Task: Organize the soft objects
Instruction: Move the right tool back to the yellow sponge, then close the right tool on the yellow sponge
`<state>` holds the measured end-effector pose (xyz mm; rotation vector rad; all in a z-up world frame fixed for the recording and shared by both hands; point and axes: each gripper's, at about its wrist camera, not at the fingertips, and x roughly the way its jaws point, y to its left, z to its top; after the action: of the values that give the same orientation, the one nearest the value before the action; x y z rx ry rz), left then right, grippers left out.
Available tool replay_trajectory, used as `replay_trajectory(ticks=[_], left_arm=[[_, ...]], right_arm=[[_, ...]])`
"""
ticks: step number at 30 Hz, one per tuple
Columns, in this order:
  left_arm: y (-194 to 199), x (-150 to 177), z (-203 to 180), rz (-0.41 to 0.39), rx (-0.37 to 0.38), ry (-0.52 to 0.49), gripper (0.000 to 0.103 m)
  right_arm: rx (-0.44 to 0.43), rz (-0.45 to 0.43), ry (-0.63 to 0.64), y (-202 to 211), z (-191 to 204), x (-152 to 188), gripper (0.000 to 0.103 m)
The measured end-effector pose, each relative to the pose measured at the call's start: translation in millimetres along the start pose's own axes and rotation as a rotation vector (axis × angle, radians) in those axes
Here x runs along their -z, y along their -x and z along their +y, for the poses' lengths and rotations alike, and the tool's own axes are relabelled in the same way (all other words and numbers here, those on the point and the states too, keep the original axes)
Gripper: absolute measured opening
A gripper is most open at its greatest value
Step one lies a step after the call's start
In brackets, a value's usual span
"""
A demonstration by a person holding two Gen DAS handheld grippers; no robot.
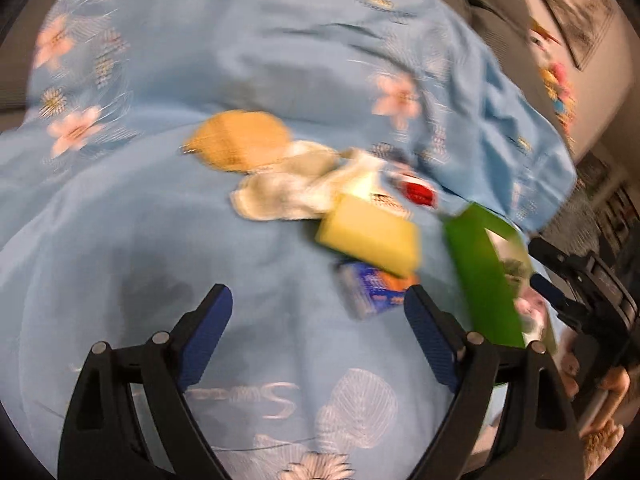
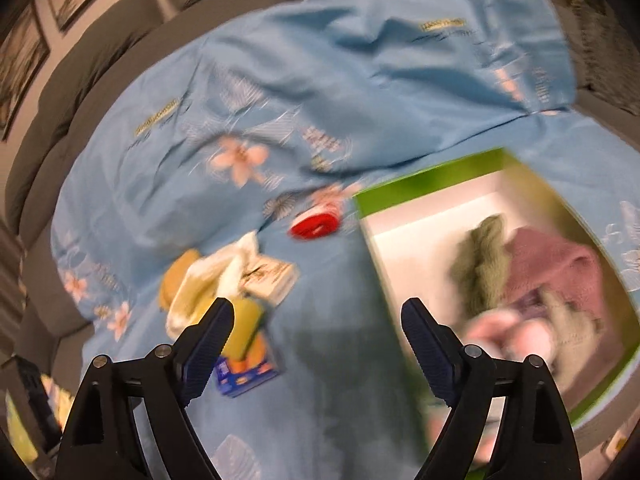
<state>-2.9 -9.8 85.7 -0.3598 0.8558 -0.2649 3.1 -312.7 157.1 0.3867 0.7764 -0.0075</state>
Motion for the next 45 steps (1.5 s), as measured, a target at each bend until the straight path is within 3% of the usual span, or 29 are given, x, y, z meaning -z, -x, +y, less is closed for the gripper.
replay_trajectory(ticks=[6, 9, 12, 15, 18, 22, 26, 30, 36, 39, 42, 44, 45], left_arm=[[-3, 3, 28, 0.024, -0.061, 0.060, 0.088], [-1, 5, 32, 0.027, -0.079, 0.055, 0.088], [-2, 6, 38, 0.032, -0.083, 0.053, 0.088], [1, 9, 44, 0.029, -0.104, 0.038, 0.088], [3, 10, 49, 0.024, -0.130, 0.026, 0.088], [10, 9, 58, 0.018, -0.125, 0.049, 0.088], [16, 9, 63, 0.011, -0.112, 0.064, 0.088], [19, 10, 67, 0.014, -0.125, 0.073, 0.088], [27, 9, 75, 0.005, -0.128, 0.112, 0.087], [27, 10, 75, 0.008, -0.127, 0.112, 0.087], [26, 13, 76, 0.023, -0.126, 0.114, 0.087], [25, 15, 76, 0.037, -0.115, 0.118, 0.087], [24, 16, 76, 0.042, -0.108, 0.119, 0.087]], right_arm=[[-0.028, 0.141, 0.113, -53, 47, 24, 0.087], [-0.009, 0.178, 0.084, -77, 57, 31, 0.087], [-0.014, 0.177, 0.037, -95, 63, 34, 0.066], [-0.010, 0.204, 0.004, -111, 64, 37, 0.057], [-0.044, 0.213, -0.023, -121, 62, 39, 0.040], [-0.049, 0.184, -0.010, -111, 64, 37, 0.033], [-0.075, 0.182, -0.040, -90, 63, 40, 0.032], [-0.118, 0.199, 0.025, -66, 75, 48, 0.032], [-0.273, 0.345, 0.184, -59, 115, 86, 0.032], [-0.253, 0.395, 0.261, -71, 131, 105, 0.032], [-0.218, 0.426, 0.291, -79, 136, 112, 0.037], [-0.183, 0.422, 0.283, -80, 133, 111, 0.048], [-0.174, 0.408, 0.270, -78, 130, 107, 0.059]])
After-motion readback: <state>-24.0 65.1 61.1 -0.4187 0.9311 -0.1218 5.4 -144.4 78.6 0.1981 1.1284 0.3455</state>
